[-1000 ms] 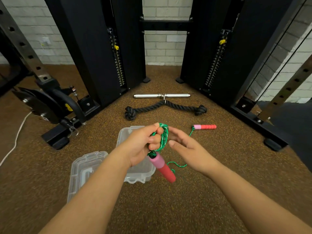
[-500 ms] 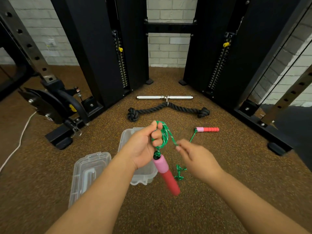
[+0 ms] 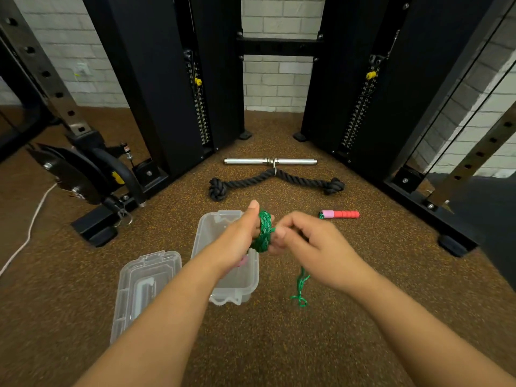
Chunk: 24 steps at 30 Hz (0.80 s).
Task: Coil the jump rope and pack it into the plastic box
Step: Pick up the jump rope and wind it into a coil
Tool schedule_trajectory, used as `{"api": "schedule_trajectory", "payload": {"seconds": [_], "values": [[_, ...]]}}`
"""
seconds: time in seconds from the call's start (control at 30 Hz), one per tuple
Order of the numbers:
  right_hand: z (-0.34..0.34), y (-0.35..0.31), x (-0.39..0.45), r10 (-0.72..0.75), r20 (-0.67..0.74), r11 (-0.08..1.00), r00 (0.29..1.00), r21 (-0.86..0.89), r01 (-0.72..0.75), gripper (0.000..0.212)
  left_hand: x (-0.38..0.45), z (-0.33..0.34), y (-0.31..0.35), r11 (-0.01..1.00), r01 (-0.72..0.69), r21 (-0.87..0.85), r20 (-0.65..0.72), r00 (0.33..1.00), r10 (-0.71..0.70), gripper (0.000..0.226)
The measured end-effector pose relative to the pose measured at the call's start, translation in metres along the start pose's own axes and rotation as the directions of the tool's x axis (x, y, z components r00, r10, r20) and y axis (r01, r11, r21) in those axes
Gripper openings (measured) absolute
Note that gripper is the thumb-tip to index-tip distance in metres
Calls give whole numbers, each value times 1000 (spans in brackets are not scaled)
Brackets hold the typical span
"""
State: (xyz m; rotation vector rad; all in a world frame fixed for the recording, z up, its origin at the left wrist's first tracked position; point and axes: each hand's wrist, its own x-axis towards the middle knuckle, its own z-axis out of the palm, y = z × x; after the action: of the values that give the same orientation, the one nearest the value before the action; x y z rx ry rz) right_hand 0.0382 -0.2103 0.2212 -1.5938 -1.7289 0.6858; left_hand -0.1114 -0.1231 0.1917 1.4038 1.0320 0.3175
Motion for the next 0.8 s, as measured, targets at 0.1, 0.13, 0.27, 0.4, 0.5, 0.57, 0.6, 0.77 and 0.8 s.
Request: {"api": "schedule_trajectory", "payload": {"seconds": [0.1, 0.13, 0.27, 0.4, 0.5, 0.57, 0.6, 0.77, 0.8], "values": [[-11, 9, 6, 72, -107, 994, 992, 87, -63, 18, -9, 1, 11, 999, -34, -33, 151, 988, 39, 73], [-13, 14, 8, 106, -139, 988, 985, 125, -89, 21, -11, 2, 15, 998, -41, -43, 197, 979, 49, 66], [-12, 32, 12, 234, -175, 956, 956, 222, -194, 30, -14, 2, 13, 996, -78, -47, 302, 949, 89, 29], [-10, 36, 9, 389, 24, 836, 921, 411, -364, 36, -10, 6, 15, 981, -105, -165, 132, 983, 127, 29], [-18, 38, 3, 395, 266, 632, 880, 616, -470, 42, -7, -2, 16, 953, -121, -278, 29, 991, 134, 31], [-25, 43, 0, 318, 322, 561, 892, 694, -450, 36, -6, -7, 16, 941, -118, -316, -22, 993, 118, 32], [-27, 44, -1, 296, 325, 562, 898, 701, -439, 34, -5, -9, 16, 939, -116, -324, -43, 993, 108, 32], [-21, 47, 1, 354, 250, 752, 901, 497, -433, 11, -4, -8, 17, 927, -108, -360, -73, 994, 87, 32], [-19, 48, 2, 361, 205, 768, 910, 487, -415, 9, -4, -8, 18, 922, -108, -372, -77, 993, 85, 32]]}}
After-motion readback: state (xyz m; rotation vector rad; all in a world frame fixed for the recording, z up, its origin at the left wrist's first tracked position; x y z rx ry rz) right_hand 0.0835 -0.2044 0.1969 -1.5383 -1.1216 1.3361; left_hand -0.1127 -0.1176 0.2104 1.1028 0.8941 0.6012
